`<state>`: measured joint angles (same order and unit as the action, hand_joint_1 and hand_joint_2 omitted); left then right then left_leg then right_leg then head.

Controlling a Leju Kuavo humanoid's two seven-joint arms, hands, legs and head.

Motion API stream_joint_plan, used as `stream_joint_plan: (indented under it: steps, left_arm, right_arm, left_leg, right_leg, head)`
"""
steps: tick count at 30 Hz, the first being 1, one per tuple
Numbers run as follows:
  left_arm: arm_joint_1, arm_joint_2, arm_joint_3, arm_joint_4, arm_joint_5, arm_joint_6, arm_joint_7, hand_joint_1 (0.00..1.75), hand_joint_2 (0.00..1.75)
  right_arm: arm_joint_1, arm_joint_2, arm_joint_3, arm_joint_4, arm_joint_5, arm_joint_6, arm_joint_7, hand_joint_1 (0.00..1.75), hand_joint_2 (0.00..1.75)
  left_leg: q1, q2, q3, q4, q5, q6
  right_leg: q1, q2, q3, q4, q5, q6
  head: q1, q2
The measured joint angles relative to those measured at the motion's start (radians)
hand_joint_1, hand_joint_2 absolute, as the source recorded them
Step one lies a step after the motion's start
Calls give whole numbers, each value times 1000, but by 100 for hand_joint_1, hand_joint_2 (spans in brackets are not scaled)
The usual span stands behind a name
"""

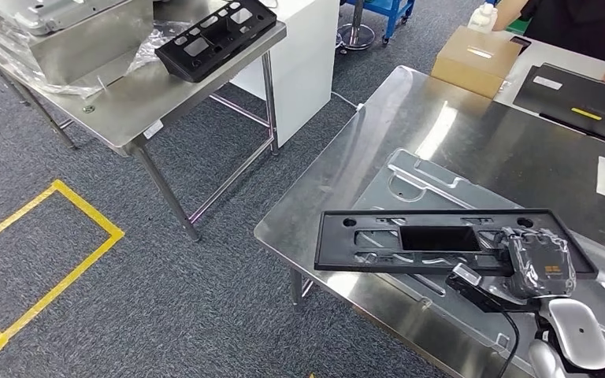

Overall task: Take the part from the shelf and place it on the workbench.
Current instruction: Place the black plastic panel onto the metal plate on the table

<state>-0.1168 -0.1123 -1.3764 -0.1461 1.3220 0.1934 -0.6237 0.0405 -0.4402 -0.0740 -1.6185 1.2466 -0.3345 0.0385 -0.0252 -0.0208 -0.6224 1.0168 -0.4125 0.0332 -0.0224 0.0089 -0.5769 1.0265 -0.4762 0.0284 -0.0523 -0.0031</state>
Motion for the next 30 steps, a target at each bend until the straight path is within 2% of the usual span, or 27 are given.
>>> stream_joint_plan:
  steps: [8, 14, 18, 25, 30]
  left_arm:
    - [-5, -3, -3, 0, -12, 16, 14, 0, 175]
    - [-6, -3, -3, 0, -2, 14, 15, 0, 175]
    - [-2, -2, -3, 0, -2, 10, 21, 0, 175]
    - [4, -2, -3, 0, 14, 25, 22, 0, 175]
    - [7, -2, -3, 0, 20, 33, 22, 0, 175]
  right_arm:
    - [-1, 27, 5, -15, 20, 5, 1, 175, 175]
    - [-41, 48, 34, -1, 36, 6, 5, 175, 175]
    - [-67, 52, 44, 22, -3, 6, 27, 175, 175]
    - [-184, -7, 24, 188, -134, -9, -14, 175, 175]
    - [-253, -39, 19, 308, -157, -38, -31, 175, 175]
  left_leg:
    - [0, 0, 0, 0, 0, 0]
    - [0, 0, 0, 0, 0, 0]
    - [0, 0, 0, 0, 0, 0]
    - [0, 0, -1, 1, 0, 1]
    - [0, 0, -1, 2, 0, 1]
  right_leg:
    - [0, 0, 1, 0, 0, 0]
    - [0, 0, 1, 0, 0, 0]
    - [0, -1, 0, -1, 0, 0]
    - [0, -1, 1, -1, 0, 0]
    - [0, -1, 1, -1, 0, 0]
  head:
    - [0, 0]
    - [0, 0]
    - [0, 0]
    - [0, 0]
    - [0, 0]
